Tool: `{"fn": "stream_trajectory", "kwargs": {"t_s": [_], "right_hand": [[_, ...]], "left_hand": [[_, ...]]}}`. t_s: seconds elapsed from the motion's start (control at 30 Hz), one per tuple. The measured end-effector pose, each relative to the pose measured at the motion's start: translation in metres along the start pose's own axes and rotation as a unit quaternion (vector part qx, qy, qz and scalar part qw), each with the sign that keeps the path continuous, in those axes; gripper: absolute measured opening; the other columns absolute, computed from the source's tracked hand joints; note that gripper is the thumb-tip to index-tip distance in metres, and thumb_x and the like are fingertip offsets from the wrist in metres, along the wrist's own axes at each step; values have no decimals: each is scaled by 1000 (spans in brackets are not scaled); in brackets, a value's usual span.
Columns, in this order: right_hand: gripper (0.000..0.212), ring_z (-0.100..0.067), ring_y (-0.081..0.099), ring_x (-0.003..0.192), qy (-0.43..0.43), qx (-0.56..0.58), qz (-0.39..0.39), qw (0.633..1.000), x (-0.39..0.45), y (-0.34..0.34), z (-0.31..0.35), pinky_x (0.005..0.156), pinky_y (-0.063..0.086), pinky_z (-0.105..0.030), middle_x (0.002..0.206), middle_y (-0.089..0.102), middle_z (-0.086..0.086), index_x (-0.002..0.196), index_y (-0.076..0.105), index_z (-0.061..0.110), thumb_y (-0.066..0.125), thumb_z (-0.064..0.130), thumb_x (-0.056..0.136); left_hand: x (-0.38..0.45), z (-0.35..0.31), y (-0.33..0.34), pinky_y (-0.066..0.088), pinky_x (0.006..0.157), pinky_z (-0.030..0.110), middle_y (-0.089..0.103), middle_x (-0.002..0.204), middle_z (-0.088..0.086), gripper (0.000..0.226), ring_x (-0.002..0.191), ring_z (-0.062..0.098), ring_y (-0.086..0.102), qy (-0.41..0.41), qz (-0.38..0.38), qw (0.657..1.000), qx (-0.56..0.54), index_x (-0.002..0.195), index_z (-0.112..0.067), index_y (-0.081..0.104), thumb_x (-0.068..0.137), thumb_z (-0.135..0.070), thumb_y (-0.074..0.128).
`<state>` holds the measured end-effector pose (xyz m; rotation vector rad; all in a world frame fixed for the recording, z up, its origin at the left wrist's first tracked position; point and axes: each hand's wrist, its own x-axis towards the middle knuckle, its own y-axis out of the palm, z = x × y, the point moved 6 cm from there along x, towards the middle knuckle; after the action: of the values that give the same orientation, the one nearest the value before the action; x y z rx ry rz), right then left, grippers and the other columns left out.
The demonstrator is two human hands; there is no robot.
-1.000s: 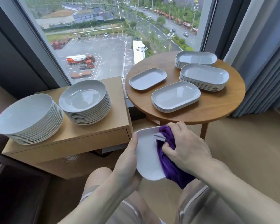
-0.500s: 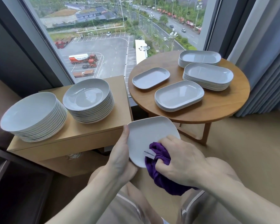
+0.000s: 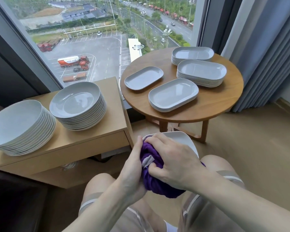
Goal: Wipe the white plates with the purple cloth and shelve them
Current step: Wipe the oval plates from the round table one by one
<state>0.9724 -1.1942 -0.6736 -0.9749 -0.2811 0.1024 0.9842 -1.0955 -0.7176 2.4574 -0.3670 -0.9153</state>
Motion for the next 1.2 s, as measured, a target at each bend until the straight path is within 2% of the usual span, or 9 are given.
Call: {"fn": "stream_trajectory", "kwargs": {"t_s": [0.1,0.17,0.3,0.4,0.6,0.8,0.97,1.1,1.2], "right_hand": [[52,-16,59,105,17,-25,-8,1000,1,0,-4,76,56,-39,123,56,11,131,51,30,44,48,83],[51,-18,59,104,37,-55,-15,998,3,-1,-12,74,55,-38,120,56,10,128,51,30,41,50,82],[45,-17,56,109,109,-82,-10,991,9,-10,-45,76,43,-30,122,52,10,129,50,33,45,50,87],[40,-20,58,103,157,-60,-1,986,12,-16,-61,78,45,-32,118,52,8,128,51,31,50,46,91],[32,-17,54,85,108,-63,51,991,6,1,-40,71,48,-29,102,50,9,110,51,30,45,50,87],[46,-12,53,86,27,-22,74,997,-6,12,-2,75,52,-30,104,50,12,119,52,30,37,54,82],[50,-12,55,91,14,5,52,999,-7,9,-1,75,52,-32,110,52,13,126,53,30,43,50,81],[48,-12,57,94,35,18,3,999,-2,1,-9,74,53,-33,113,53,15,125,54,33,48,48,80],[49,-13,58,105,64,15,-8,998,2,0,-20,80,54,-35,118,52,17,128,51,37,49,48,80]], "left_hand": [[2,-3,-8,55,96,41,76,109,15,53,104,25,74,14,-15,1000,7,102,-18,83,105,-52,44],[0,-10,-9,58,95,41,76,109,15,53,101,24,75,34,-16,999,19,103,-16,84,106,-47,41],[-8,-23,-14,59,93,46,74,124,17,57,113,33,72,37,-16,998,45,129,-11,71,105,-51,38],[-10,-36,-20,62,88,46,74,125,13,56,111,30,74,60,-13,997,45,130,-15,69,104,-54,37],[-11,-46,-30,51,101,50,70,132,16,60,119,34,69,68,-12,997,14,136,-13,64,105,-54,34],[-7,-25,-21,51,107,54,63,139,25,69,128,40,63,1,30,999,-38,132,-2,69,104,-57,37],[-9,-10,-11,35,121,56,43,153,34,71,145,45,43,-41,38,998,-23,133,0,67,103,-60,43],[-4,-6,-10,48,112,51,61,139,29,61,133,40,59,-28,37,999,0,135,-6,66,107,-52,38],[-5,-4,-10,45,113,52,67,134,23,57,128,36,63,-22,32,999,3,128,-9,72,109,-47,34]]}}
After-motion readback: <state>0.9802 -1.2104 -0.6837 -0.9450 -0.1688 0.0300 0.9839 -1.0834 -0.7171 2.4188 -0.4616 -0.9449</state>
